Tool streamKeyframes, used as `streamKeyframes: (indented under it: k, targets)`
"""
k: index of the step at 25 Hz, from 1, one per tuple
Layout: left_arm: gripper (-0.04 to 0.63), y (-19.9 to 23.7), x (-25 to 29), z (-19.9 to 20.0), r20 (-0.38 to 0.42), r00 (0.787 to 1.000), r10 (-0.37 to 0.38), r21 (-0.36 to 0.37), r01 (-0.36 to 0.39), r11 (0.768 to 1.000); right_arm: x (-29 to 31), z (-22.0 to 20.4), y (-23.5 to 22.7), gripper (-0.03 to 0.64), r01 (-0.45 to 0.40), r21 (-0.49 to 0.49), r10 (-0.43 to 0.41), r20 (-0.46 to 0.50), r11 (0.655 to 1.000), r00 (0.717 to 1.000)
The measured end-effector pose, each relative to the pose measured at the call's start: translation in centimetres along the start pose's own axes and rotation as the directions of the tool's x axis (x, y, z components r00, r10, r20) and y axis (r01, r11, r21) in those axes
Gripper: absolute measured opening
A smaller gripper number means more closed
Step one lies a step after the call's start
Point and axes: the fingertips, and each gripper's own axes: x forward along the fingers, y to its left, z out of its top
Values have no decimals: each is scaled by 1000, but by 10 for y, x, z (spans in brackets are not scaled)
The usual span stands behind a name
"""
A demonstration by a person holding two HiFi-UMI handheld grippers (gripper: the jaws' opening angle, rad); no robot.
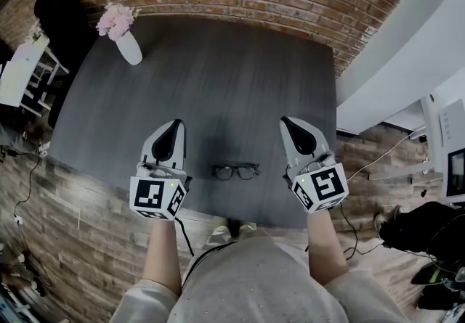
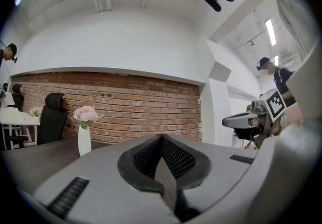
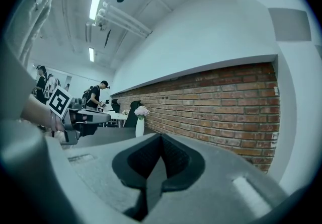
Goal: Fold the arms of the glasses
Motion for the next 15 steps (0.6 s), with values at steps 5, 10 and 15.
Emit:
streamKeyframes:
  k: [5, 10, 15]
  targets:
    - [-2, 0, 5, -2, -1, 999, -35, -4, 35, 999, -1, 2, 0, 0, 28, -8, -28, -4, 1000, 1000]
    - [-2, 1, 7, -5, -7, 997, -71, -2, 71, 997, -2, -4, 6, 0, 51, -7, -51, -16, 999, 999]
    - [-2, 3, 6, -7, -11, 996, -93, 4, 93, 996, 0, -5, 15, 0, 54, -20, -55, -25, 998, 998]
